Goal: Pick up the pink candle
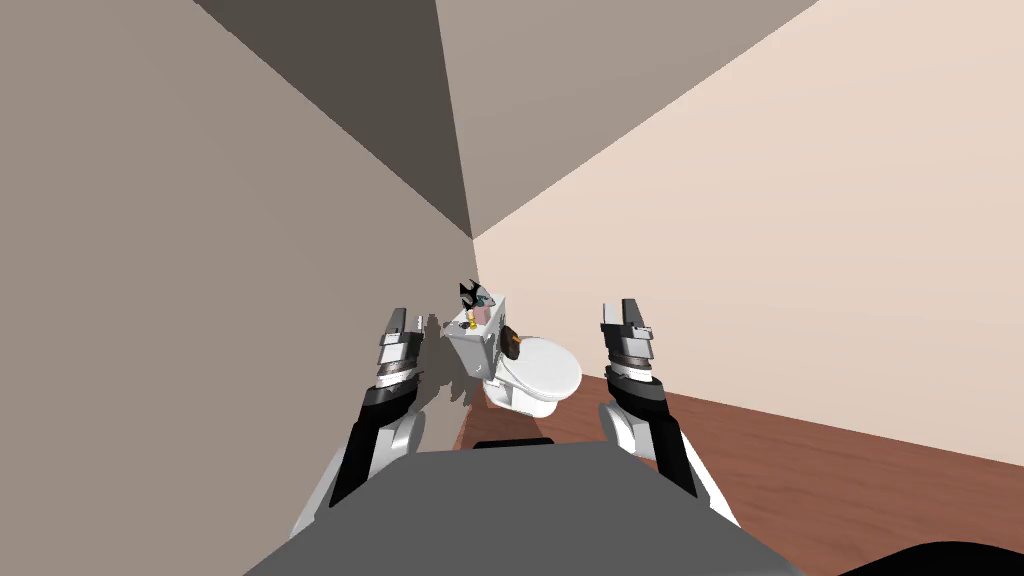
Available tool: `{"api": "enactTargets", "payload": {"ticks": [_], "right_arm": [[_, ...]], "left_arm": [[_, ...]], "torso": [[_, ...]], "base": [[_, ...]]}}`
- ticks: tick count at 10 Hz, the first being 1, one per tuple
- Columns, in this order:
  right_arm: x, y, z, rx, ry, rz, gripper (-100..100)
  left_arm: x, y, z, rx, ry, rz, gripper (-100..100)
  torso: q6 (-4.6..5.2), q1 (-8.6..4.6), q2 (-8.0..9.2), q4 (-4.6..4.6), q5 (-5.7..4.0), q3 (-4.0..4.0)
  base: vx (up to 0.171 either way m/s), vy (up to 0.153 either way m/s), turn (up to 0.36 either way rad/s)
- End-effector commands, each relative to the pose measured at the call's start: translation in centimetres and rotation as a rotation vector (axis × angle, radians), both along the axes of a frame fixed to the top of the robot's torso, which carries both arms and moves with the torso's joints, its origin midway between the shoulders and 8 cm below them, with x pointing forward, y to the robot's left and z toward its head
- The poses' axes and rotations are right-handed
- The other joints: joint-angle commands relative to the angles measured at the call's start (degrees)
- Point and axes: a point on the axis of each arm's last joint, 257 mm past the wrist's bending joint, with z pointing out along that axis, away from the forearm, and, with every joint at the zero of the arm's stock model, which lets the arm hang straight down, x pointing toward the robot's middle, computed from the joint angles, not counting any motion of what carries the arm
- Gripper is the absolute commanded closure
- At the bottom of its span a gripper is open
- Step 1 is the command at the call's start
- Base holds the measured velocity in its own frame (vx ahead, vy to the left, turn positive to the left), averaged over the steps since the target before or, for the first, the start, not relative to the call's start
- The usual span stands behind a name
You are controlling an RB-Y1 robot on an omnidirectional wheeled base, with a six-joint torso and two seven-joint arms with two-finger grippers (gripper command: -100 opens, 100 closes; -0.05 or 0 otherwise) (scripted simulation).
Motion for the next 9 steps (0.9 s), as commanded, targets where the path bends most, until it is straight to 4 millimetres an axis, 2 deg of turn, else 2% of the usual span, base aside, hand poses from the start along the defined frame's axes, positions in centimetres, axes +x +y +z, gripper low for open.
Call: {"api": "enactTargets", "payload": {"ticks": [1,9], "right_arm": [[0.0,0.0,0.0,0.000,0.000,0.000,0],[0.0,0.0,0.0,0.000,0.000,0.000,0]], "left_arm": [[0.2,-0.1,-0.2,0.023,0.019,-0.012,-100],[2.2,1.1,-2.3,0.119,0.213,-0.059,-100]], "torso": [[0.00,0.00,0.00,0.00,0.00,0.00],[-0.01,0.04,0.02,0.00,0.01,0.01]], "base": [[0.000,-0.001,-0.045],[-0.003,0.005,-0.098]]}}
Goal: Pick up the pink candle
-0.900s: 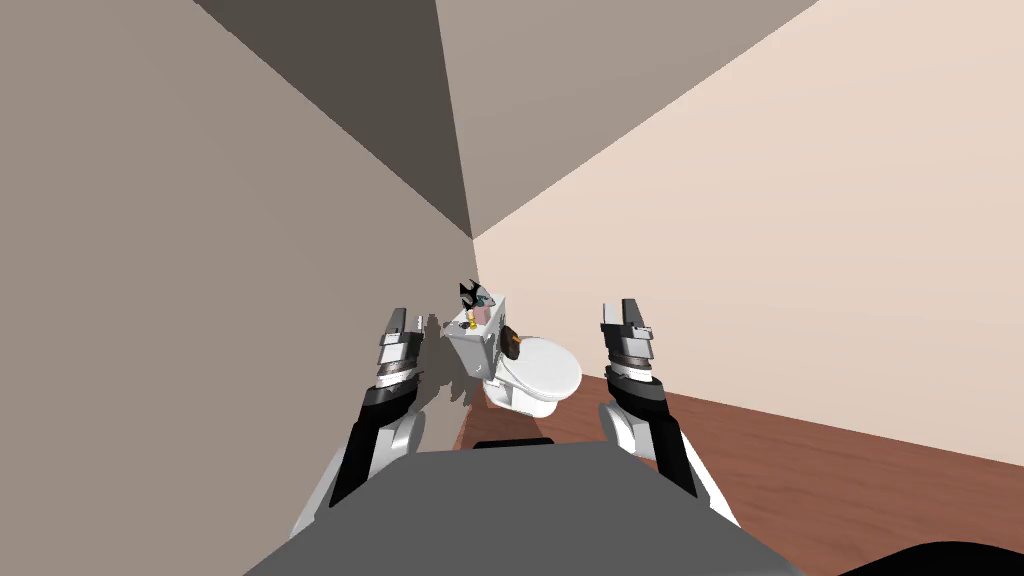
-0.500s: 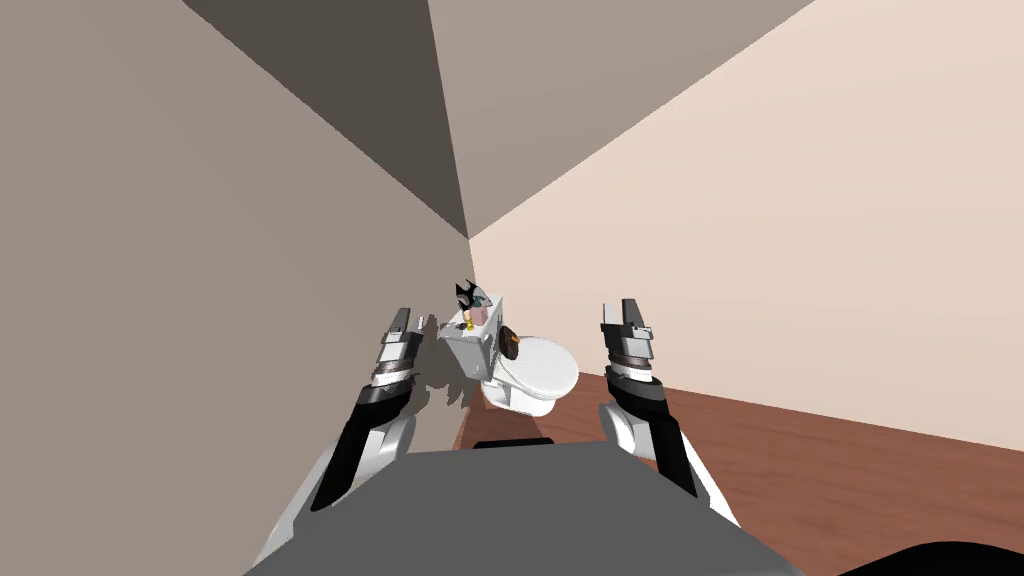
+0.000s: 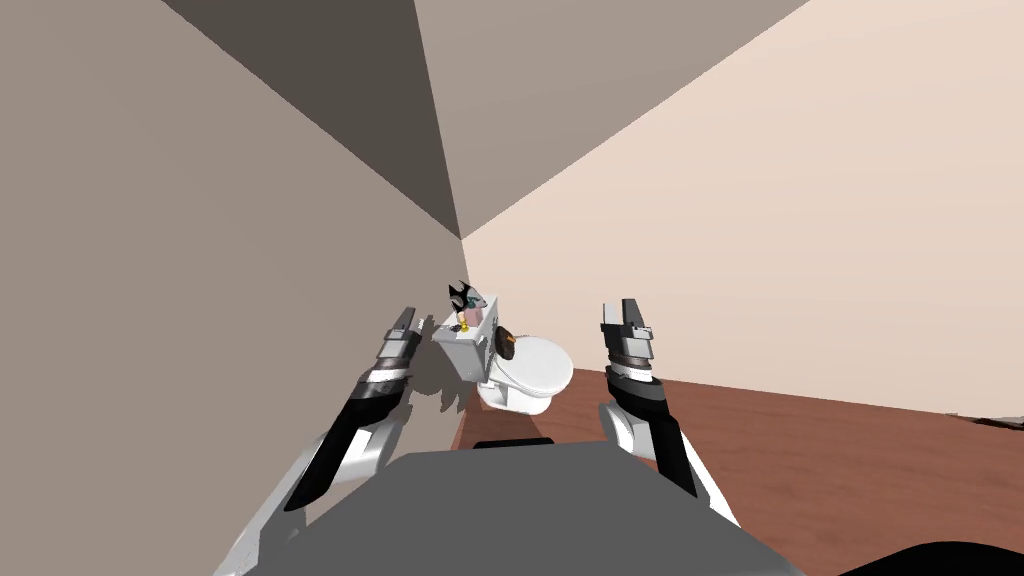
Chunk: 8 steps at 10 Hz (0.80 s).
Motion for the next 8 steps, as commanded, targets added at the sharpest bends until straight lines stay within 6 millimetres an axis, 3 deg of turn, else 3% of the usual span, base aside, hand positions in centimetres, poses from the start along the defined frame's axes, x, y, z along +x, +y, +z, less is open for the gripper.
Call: {"api": "enactTargets", "payload": {"ticks": [1,8], "right_arm": [[0.0,0.0,0.0,0.000,0.000,0.000,0],[0.0,0.0,0.0,0.000,0.000,0.000,0]], "left_arm": [[0.3,0.4,-0.3,0.019,0.044,-0.009,-100],[1.5,1.5,-2.2,0.056,0.191,-0.013,-100]], "torso": [[0.00,0.00,0.00,0.00,0.00,0.00],[0.00,0.00,0.00,0.00,0.00,0.00]], "base": [[-0.006,0.005,-0.172],[-0.006,0.006,-0.094]]}}
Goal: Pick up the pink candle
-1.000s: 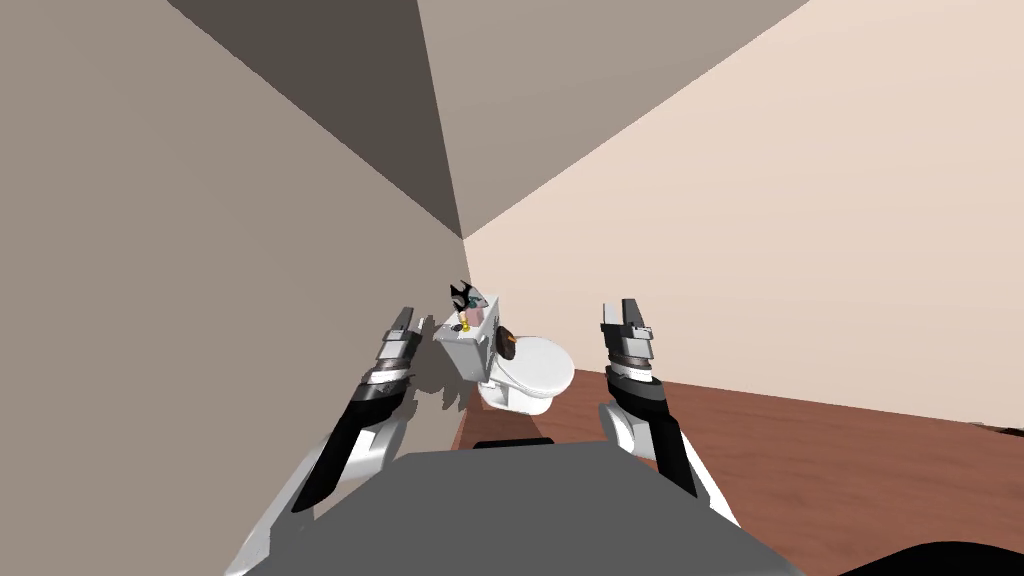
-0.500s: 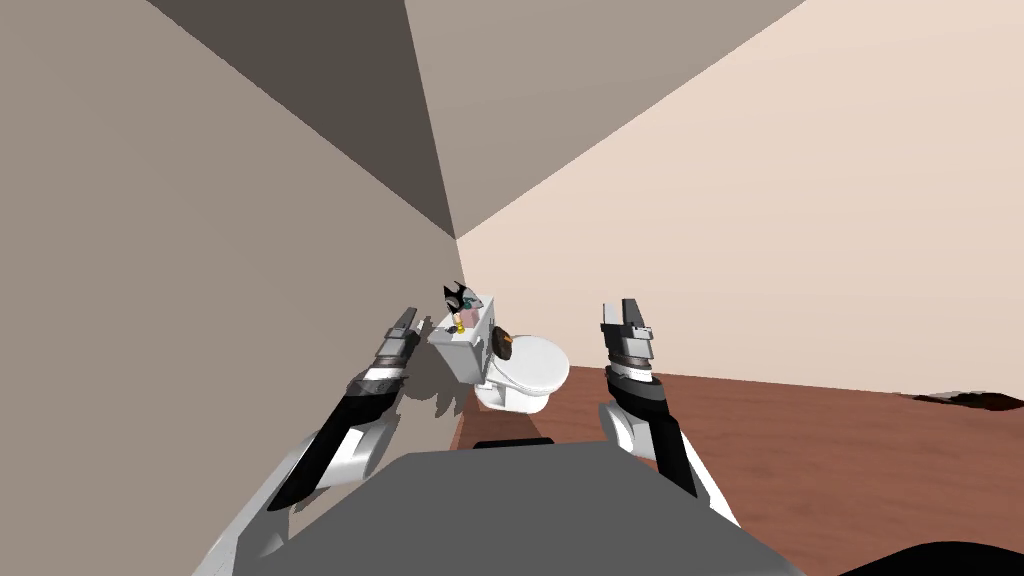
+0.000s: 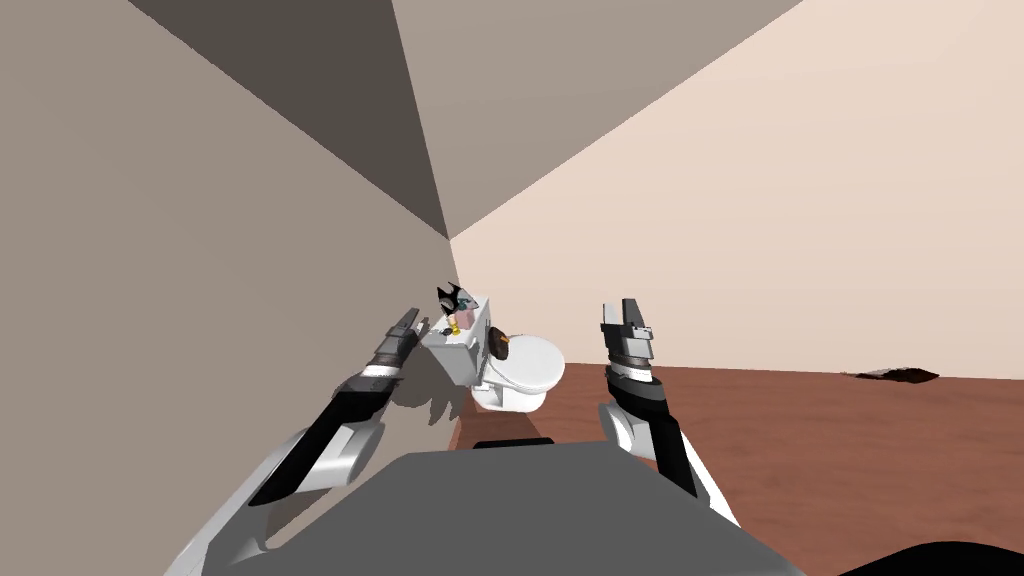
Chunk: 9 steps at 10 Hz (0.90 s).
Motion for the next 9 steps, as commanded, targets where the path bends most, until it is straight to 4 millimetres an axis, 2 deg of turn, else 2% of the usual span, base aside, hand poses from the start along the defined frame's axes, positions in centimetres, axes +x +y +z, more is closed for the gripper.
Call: {"api": "enactTargets", "payload": {"ticks": [1,9], "right_arm": [[0.0,0.0,0.0,0.000,0.000,0.000,0],[0.0,0.0,0.0,0.000,0.000,0.000,0]], "left_arm": [[0.2,0.3,-0.5,0.015,0.047,-0.004,-100],[0.8,1.4,-3.0,0.070,0.236,-0.006,-100]], "torso": [[0.00,0.00,0.00,0.00,0.00,0.00],[-0.01,0.00,-0.01,0.00,0.00,0.00]], "base": [[-0.006,0.004,-0.128],[-0.004,0.006,-0.107]]}}
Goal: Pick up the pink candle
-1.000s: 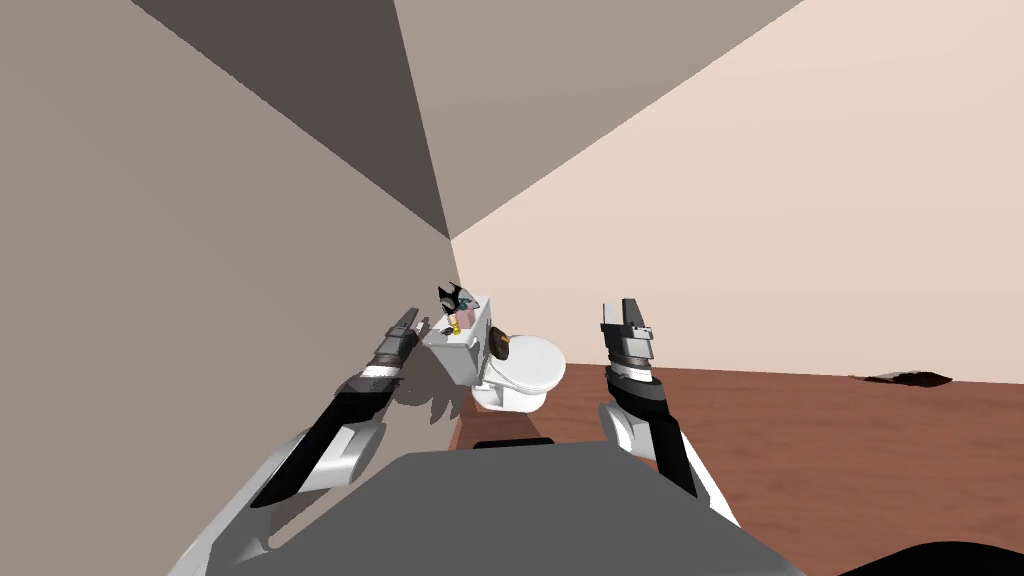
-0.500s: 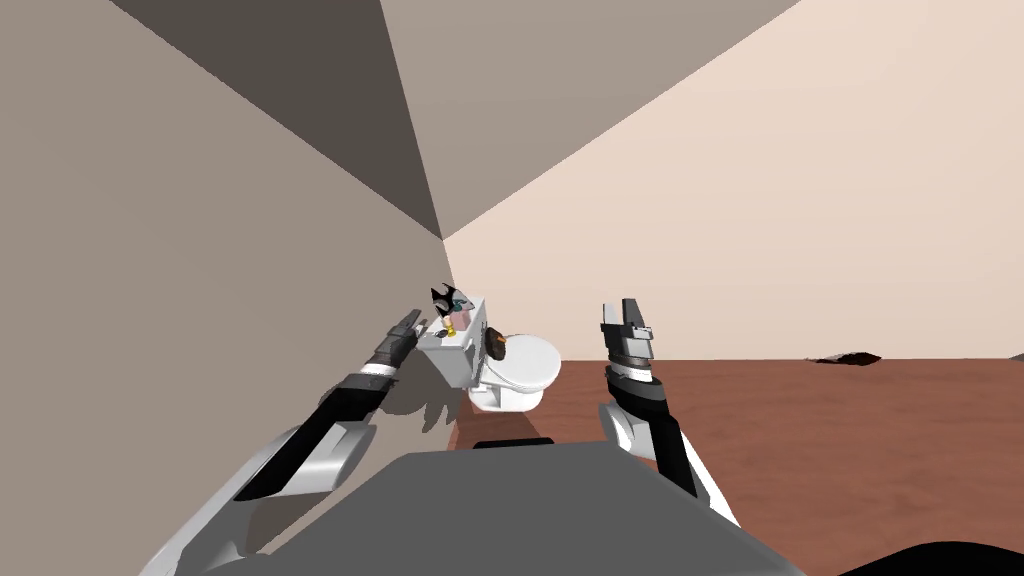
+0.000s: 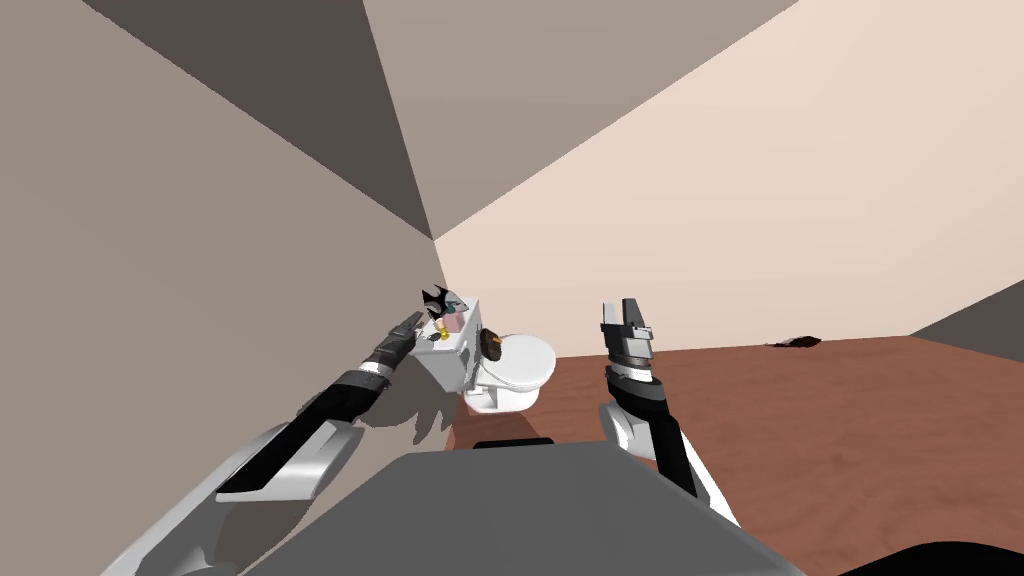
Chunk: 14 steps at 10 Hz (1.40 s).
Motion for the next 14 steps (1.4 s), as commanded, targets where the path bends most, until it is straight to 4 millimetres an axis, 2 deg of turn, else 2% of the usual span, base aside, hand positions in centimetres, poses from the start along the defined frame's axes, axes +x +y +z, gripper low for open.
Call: {"api": "enactTargets", "payload": {"ticks": [1,9,14], "right_arm": [[0.0,0.0,0.0,0.000,0.000,0.000,0],[0.0,0.0,0.0,0.000,0.000,0.000,0],[0.0,0.0,0.0,0.000,0.000,0.000,0]], "left_arm": [[0.1,0.3,-0.6,0.007,0.035,0.005,-100],[-0.1,1.8,-3.9,0.078,0.239,0.019,-100],[-0.9,3.4,-6.5,0.138,0.391,0.046,-100]], "torso": [[0.00,0.00,0.00,0.00,0.00,0.00],[-0.02,0.00,-0.04,-0.01,0.00,-0.02],[-0.02,0.01,-0.09,-0.02,0.01,-0.05]], "base": [[-0.002,0.007,-0.062],[0.002,0.005,-0.098],[0.011,0.007,-0.109]]}}
